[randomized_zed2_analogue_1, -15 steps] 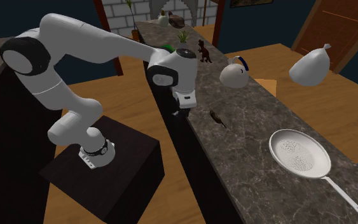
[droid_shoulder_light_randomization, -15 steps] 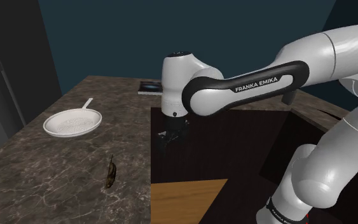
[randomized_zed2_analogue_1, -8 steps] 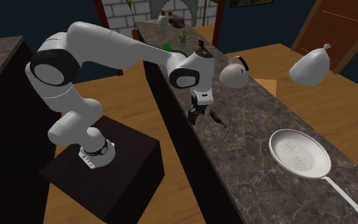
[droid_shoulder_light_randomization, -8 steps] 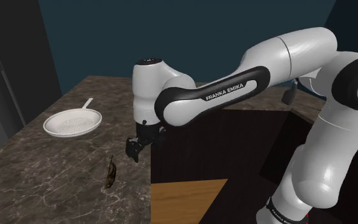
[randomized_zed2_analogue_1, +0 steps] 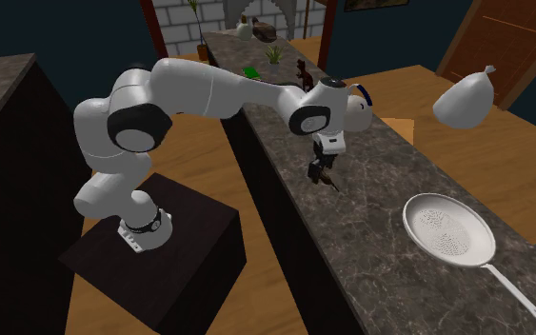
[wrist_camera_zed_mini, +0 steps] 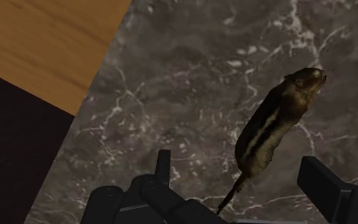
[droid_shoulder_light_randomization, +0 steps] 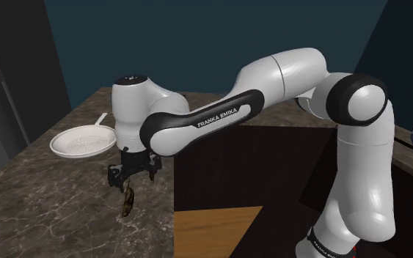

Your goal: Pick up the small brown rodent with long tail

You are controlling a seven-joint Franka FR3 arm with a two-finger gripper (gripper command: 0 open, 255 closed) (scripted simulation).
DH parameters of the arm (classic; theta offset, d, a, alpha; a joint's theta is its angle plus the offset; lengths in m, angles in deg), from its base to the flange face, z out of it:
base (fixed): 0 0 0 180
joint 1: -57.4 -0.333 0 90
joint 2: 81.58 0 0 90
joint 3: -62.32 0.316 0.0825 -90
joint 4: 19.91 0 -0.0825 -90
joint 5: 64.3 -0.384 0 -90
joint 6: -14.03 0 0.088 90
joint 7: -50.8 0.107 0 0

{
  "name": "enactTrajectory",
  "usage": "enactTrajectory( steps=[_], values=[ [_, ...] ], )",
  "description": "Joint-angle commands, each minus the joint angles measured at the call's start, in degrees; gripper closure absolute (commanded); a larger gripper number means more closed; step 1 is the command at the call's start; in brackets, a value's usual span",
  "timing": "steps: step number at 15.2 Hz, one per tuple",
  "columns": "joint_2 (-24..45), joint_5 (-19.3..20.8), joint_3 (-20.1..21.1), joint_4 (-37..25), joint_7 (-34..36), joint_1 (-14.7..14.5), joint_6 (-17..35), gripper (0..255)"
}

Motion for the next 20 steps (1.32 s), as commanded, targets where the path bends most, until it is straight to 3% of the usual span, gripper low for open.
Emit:
enactTrajectory(
  steps=[1, 11, 12, 20],
  values=[
    [4.9, 2.56, -0.84, -5.91, 2.45, -2.32, -0.86, 0],
    [7.33, 4.16, -1.78, -3.51, 3.86, -2.85, 3.77, 0],
    [7.36, 4.17, -1.79, -3.57, 3.84, -2.85, 3.73, 255],
    [7.52, 4.16, -1.83, -3.91, 3.68, -2.81, 3.56, 255]
  ],
)
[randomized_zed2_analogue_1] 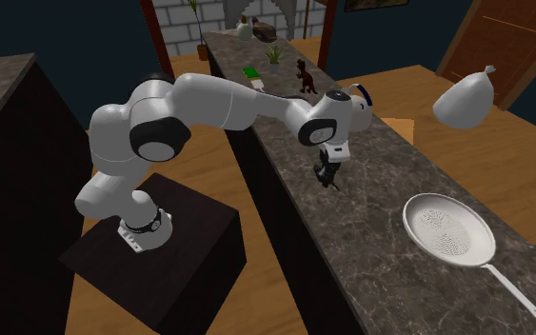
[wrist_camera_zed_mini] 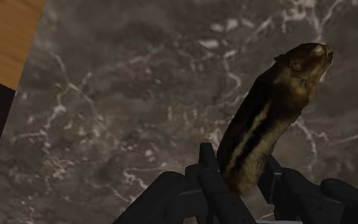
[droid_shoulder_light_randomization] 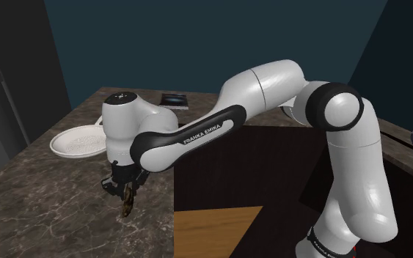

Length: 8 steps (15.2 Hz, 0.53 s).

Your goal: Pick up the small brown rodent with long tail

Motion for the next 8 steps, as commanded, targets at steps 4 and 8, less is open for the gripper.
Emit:
enactTrajectory(
  steps=[4, 8],
  values=[
    [-0.71, -0.55, 0.28, -0.68, -0.32, 0.07, -1.62, 255],
    [-1.69, -1.28, 0.65, -2.37, -0.96, 0.15, -4.15, 255]
  ],
)
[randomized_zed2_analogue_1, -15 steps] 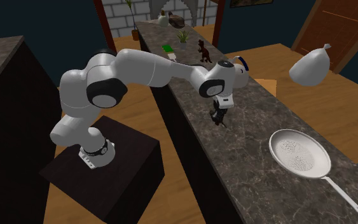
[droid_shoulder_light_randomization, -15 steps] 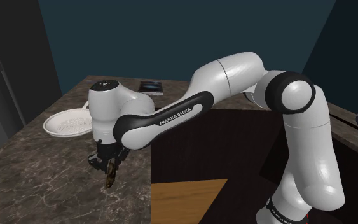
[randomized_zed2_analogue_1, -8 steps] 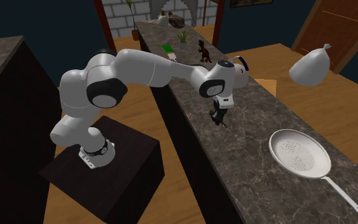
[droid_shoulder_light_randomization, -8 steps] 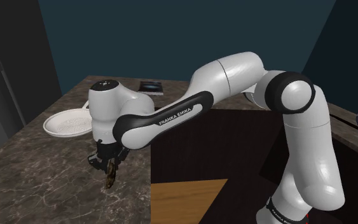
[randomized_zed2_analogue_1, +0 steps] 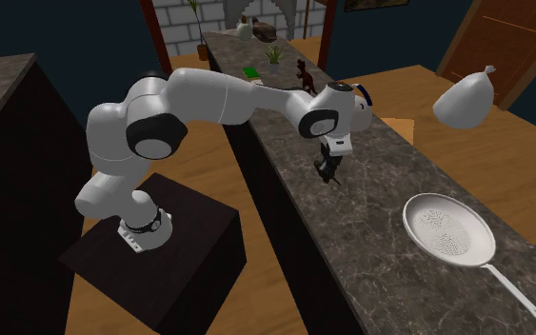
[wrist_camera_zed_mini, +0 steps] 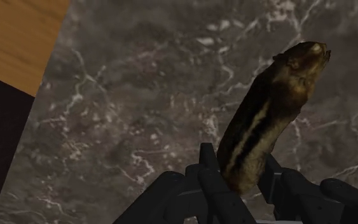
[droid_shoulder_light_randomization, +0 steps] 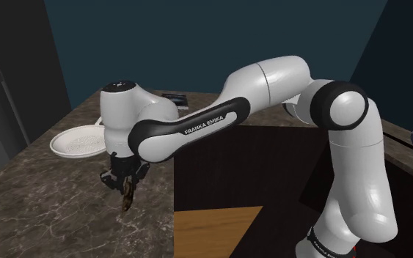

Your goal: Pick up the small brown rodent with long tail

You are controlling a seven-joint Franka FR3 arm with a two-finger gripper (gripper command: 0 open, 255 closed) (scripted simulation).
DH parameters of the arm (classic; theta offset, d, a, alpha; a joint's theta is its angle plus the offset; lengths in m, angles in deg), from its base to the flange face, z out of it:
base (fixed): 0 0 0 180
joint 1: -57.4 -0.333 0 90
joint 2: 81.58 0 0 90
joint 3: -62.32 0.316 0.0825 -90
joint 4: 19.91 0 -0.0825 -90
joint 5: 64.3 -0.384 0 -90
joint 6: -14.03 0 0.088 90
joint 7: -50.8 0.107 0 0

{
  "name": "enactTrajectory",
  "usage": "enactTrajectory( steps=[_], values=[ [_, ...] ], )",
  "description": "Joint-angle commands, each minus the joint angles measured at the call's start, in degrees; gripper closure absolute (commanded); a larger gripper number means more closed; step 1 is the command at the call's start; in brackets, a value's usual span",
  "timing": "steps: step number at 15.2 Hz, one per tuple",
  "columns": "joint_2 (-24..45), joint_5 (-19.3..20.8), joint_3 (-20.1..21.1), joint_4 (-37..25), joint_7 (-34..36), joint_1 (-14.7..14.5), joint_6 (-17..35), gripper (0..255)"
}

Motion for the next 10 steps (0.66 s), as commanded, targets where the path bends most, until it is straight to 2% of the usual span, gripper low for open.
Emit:
enactTrajectory(
  steps=[1, 10],
  values=[
    [-0.49, -0.35, 0.18, -0.87, -0.29, 0.01, -1.31, 255],
    [-1.71, -1.34, 0.67, -4.67, -1.29, -0.1, -6.11, 255]
  ],
)
